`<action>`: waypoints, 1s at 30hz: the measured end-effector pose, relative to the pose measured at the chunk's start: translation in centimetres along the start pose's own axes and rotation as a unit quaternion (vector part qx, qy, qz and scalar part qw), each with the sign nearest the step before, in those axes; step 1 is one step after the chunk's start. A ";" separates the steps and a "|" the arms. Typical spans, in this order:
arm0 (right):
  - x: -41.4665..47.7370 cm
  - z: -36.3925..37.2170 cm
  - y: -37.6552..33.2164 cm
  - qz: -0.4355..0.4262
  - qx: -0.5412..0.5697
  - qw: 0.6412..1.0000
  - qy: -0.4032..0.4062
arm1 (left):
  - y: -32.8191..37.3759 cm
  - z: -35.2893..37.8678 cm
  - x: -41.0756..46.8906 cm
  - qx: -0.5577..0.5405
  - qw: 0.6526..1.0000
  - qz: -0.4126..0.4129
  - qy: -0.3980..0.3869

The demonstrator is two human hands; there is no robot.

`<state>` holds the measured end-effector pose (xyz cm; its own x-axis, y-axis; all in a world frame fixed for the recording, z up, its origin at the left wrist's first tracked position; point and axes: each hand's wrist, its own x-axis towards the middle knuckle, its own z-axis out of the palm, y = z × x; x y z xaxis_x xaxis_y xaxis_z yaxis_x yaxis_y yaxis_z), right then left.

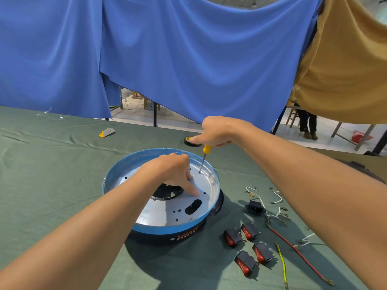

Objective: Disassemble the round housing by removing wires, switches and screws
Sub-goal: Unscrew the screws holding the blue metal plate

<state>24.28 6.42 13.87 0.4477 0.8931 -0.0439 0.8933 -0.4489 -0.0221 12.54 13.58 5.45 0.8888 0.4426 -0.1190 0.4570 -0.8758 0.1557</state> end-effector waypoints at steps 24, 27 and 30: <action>-0.2 -0.8 -1.3 0.012 -0.076 0.996 -0.046 | 0.1 0.0 -0.5 0.006 1.000 -0.001 -0.005; -0.4 -1.2 -1.4 -0.014 -0.088 0.995 -0.039 | 0.1 0.0 -0.5 0.010 1.000 -0.001 -0.004; -0.3 -0.7 -1.4 -0.039 -0.050 0.997 -0.039 | 0.0 0.1 -0.5 0.009 1.000 -0.001 -0.005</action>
<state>22.96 6.77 14.65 0.3752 0.9187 -0.1231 0.9267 -0.3688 0.0717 12.09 13.29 5.43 0.8874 0.4426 -0.1287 0.4581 -0.8781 0.1382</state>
